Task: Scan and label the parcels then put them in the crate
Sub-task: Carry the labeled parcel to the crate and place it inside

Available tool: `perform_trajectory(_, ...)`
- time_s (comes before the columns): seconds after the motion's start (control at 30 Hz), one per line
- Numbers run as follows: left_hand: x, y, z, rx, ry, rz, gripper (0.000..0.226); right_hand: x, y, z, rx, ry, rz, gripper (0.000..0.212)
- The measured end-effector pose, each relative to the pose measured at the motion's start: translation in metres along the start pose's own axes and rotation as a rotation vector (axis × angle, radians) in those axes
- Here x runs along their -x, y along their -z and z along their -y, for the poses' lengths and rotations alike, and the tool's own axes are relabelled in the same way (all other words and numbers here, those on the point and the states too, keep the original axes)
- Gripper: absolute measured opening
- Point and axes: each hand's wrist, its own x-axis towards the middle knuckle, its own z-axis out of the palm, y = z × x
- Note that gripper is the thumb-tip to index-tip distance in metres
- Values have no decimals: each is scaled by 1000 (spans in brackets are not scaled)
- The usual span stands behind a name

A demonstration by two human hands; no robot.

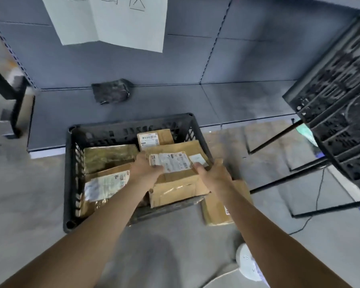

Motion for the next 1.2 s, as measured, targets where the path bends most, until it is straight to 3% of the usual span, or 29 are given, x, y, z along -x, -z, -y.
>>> perform_trajectory(0.1, -17, -5, 4, -107, -73, -22, 36, -18, -6, 1, 50, 44, -12, 42)
perform_trajectory(0.23, -31, -6, 11, -118, -111, -22, 48, -41, -16, 0, 93, 133, 19, 48)
perform_trajectory(0.37, -24, -10, 18, -304, -144, 44, 52, -47, -32, -10, 180, 108, 105, 61)
perform_trajectory(0.53, -14, -18, 12, -491, -273, 100, 44, -54, -30, -22, 209, 118, 118, 54)
perform_trajectory(0.7, -20, -8, 12, -431, -164, 136, 46, -59, -30, -18, 263, 174, 114, 47)
perform_trajectory(0.8, -17, -17, 26, -572, -189, 194, 67, -65, -36, -19, 295, 136, 138, 57)
perform_trajectory(0.9, -12, -27, 42, -733, -222, 134, 95, -66, -41, -25, 301, 108, 165, 64)
perform_trajectory(1.03, -11, -25, 43, -619, -201, 155, 88, -65, -40, -24, 188, 199, 101, 73)
perform_trajectory(1.2, -7, -17, 48, -518, -160, 187, 72, -62, -33, -23, 345, 276, 98, 68)
